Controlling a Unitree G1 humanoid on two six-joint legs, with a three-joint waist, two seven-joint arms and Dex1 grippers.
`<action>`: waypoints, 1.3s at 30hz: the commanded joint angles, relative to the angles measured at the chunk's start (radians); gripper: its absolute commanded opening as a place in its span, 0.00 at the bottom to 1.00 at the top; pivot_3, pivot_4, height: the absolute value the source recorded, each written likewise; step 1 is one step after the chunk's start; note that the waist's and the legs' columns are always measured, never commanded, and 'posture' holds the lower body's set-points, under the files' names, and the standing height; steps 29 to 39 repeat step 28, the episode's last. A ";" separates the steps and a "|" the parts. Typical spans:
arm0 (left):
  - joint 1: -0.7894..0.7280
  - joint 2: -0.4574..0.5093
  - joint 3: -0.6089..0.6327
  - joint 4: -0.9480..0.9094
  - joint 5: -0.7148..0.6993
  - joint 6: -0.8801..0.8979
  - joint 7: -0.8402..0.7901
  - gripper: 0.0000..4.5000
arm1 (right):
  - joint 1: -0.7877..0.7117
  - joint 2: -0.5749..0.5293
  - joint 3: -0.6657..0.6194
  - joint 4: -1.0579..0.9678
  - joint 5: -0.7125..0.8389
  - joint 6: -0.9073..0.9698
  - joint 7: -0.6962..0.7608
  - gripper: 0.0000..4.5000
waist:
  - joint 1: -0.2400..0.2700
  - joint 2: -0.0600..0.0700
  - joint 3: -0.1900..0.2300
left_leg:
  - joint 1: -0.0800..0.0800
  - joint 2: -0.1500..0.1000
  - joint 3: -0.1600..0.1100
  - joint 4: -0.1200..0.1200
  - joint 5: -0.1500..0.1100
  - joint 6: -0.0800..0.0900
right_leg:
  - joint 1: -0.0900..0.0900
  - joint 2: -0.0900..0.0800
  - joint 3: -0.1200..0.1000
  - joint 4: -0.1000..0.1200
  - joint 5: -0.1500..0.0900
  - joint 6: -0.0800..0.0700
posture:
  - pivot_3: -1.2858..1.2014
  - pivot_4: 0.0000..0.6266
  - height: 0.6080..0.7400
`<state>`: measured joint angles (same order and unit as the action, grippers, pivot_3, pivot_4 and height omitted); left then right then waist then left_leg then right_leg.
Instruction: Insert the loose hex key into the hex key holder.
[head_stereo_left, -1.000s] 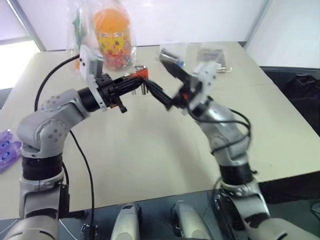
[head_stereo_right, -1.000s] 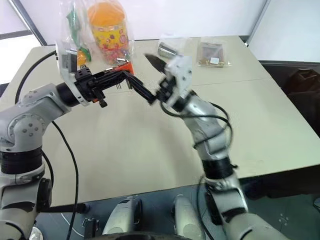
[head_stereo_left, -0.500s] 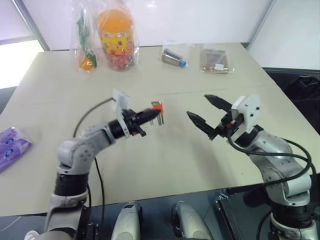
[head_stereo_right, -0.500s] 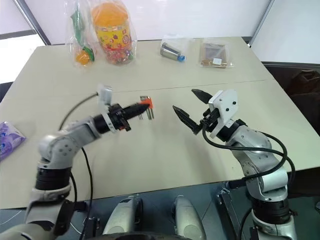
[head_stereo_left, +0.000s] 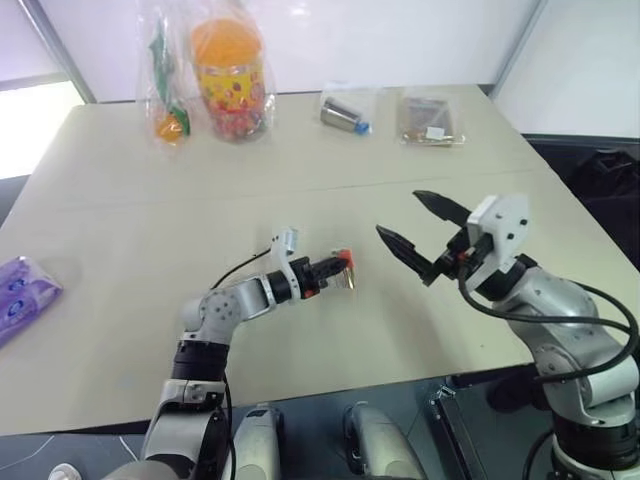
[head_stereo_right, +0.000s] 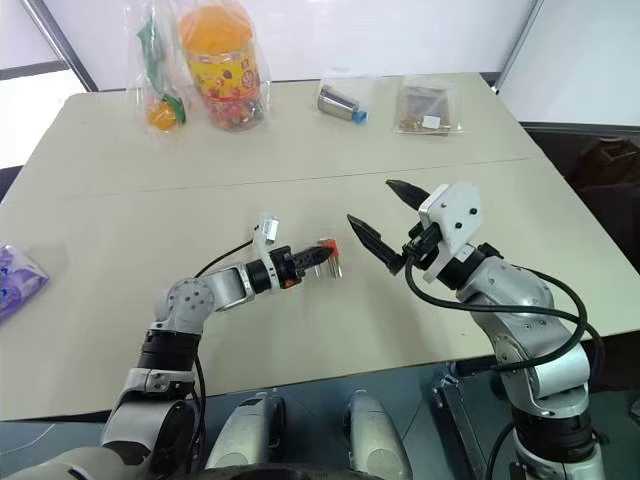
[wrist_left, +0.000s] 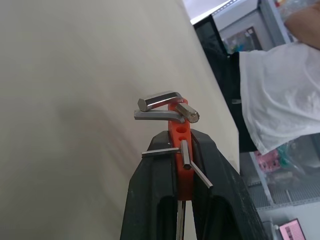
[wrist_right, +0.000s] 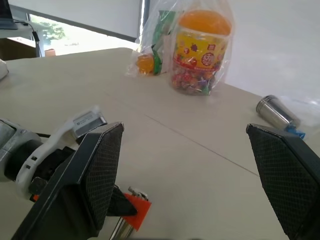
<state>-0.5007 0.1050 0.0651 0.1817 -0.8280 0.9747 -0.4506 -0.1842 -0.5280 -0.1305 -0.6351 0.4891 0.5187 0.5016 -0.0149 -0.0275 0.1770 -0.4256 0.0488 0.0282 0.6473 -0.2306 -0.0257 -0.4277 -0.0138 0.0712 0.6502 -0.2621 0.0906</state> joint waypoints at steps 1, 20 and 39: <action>-0.012 0.018 0.039 0.036 0.010 0.012 0.000 0.20 | -0.008 -0.006 0.001 -0.045 -0.007 -0.015 -0.008 0.92 | 0.000 0.000 0.000 | 0.000 0.000 0.000 0.000 0.000 0.000 | 0.000 0.000 0.000 0.000 0.000 0.000 | 0.52 0.24 1.00; 0.092 0.526 -0.018 -0.442 0.134 -0.150 -0.323 0.98 | -0.078 -0.244 0.014 0.089 0.031 0.057 0.246 0.92 | -0.006 0.000 0.000 | 0.001 0.000 0.001 -0.002 0.000 0.000 | 0.000 -0.002 0.000 -0.001 -0.002 -0.005 | 0.52 0.24 1.00; 0.093 0.692 0.026 -0.520 0.158 -0.252 -0.489 0.98 | -0.214 -0.418 0.053 0.219 0.044 0.092 0.469 0.92 | 0.000 0.000 0.000 | 0.001 0.000 0.003 -0.001 0.000 0.000 | 0.000 -0.003 0.001 -0.002 -0.003 -0.005 | 0.52 0.24 1.00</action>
